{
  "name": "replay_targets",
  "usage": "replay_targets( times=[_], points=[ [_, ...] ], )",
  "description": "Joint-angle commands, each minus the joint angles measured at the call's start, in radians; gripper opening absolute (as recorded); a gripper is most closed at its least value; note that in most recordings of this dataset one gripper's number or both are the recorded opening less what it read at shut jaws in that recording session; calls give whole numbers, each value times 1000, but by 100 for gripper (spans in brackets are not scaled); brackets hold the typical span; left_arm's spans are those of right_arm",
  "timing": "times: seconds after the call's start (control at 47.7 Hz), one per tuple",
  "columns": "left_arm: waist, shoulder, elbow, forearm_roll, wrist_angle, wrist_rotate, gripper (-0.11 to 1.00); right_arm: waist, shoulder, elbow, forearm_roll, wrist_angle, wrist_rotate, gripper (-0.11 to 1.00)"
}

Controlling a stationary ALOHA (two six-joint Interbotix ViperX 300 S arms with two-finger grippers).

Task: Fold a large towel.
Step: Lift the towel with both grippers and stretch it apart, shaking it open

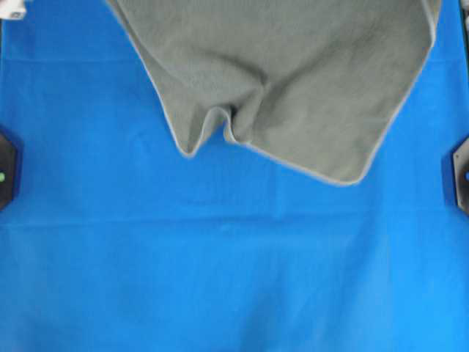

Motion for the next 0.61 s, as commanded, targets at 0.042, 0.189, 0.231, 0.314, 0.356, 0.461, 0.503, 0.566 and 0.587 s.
replay_targets(
  times=[0.042,0.189,0.231,0.314,0.356,0.461,0.503,0.566,0.587],
  points=[
    [-115,-25,-83,-3,167,-55,1,152,-6,-91,81,41,11,1],
    [-324,-63,-104,-5,235,-189,1,368,-5,-129,150,-2,43,1],
    [-391,-75,-106,-5,233,-227,1,428,-3,-138,156,-28,57,1],
    [-528,-92,-129,-5,233,-314,1,552,0,-166,153,-103,81,1],
    [-574,-95,-146,-3,233,-350,1,595,6,-178,146,-143,84,1],
    [-652,-92,-209,-2,229,-419,1,673,23,-221,109,-242,84,1],
    [-663,-87,-230,-2,227,-433,1,686,26,-236,94,-265,86,1],
    [-664,-74,-268,-2,230,-448,1,689,34,-255,77,-285,86,1],
    [-663,-69,-281,-2,232,-451,1,689,35,-261,71,-290,86,1]
  ],
)
